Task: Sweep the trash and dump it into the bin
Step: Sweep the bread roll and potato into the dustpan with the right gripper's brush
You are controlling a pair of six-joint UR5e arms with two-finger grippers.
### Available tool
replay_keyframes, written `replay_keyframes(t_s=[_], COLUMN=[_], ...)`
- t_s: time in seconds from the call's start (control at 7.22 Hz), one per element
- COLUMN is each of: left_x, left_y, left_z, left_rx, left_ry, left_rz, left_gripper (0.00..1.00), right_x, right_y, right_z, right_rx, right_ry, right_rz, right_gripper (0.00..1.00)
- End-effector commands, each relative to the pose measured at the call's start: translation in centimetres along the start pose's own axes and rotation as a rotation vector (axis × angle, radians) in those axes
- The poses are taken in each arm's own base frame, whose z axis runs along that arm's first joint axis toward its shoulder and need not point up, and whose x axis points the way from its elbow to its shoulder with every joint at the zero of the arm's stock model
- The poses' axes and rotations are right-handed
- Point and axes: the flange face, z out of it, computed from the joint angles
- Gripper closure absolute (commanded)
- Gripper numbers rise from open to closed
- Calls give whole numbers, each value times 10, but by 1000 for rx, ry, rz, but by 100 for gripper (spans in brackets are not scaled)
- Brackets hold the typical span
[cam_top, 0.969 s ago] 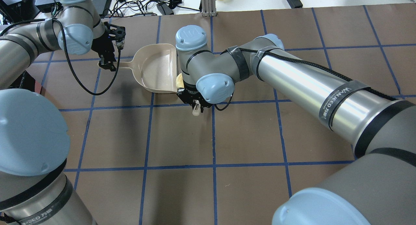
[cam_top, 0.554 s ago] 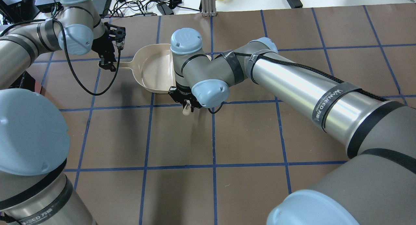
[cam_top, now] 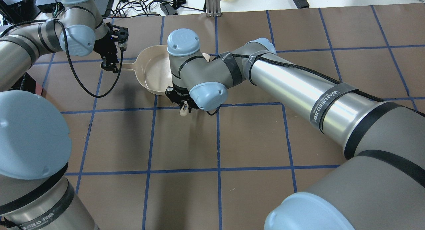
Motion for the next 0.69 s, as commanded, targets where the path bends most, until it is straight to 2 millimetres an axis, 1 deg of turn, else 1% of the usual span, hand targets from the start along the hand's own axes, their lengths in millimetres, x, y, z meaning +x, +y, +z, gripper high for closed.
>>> replay_keyframes(t_s=[0.0, 0.42, 0.55], left_x=[0, 0, 0], left_y=[0, 0, 0], left_z=[-1, -1, -1], left_rx=[0, 0, 0], left_ry=[-1, -1, -1], left_rz=[0, 0, 0], left_gripper=[100, 100, 100], right_x=[-12, -16, -23], right_y=[-5, -3, -1], right_z=[6, 6, -1], right_rx=[3, 3, -3], right_ry=[-4, -10, -37], right_rz=[-6, -13, -19], right_gripper=[100, 100, 100])
